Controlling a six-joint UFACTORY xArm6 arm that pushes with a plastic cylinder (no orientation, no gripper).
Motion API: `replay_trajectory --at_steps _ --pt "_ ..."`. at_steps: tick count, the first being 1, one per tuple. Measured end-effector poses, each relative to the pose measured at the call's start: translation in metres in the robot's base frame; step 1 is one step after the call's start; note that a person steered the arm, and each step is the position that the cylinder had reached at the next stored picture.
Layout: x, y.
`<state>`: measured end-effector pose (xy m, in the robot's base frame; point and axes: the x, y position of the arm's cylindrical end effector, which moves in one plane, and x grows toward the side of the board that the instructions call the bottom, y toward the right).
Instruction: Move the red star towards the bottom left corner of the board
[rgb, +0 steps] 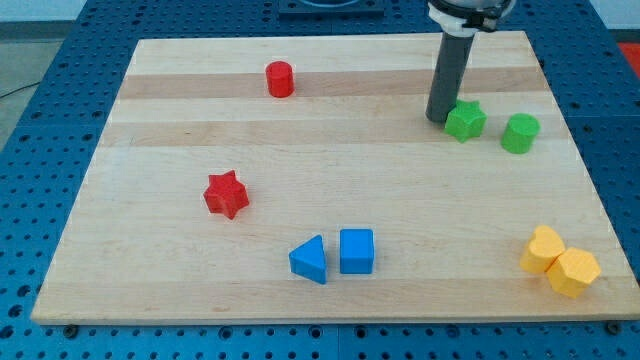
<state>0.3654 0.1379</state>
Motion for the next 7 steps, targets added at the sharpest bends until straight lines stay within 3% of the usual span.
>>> replay_trajectory --at_steps 4,7 --pt "0.012 0.022" --pt "0.009 -0.041"
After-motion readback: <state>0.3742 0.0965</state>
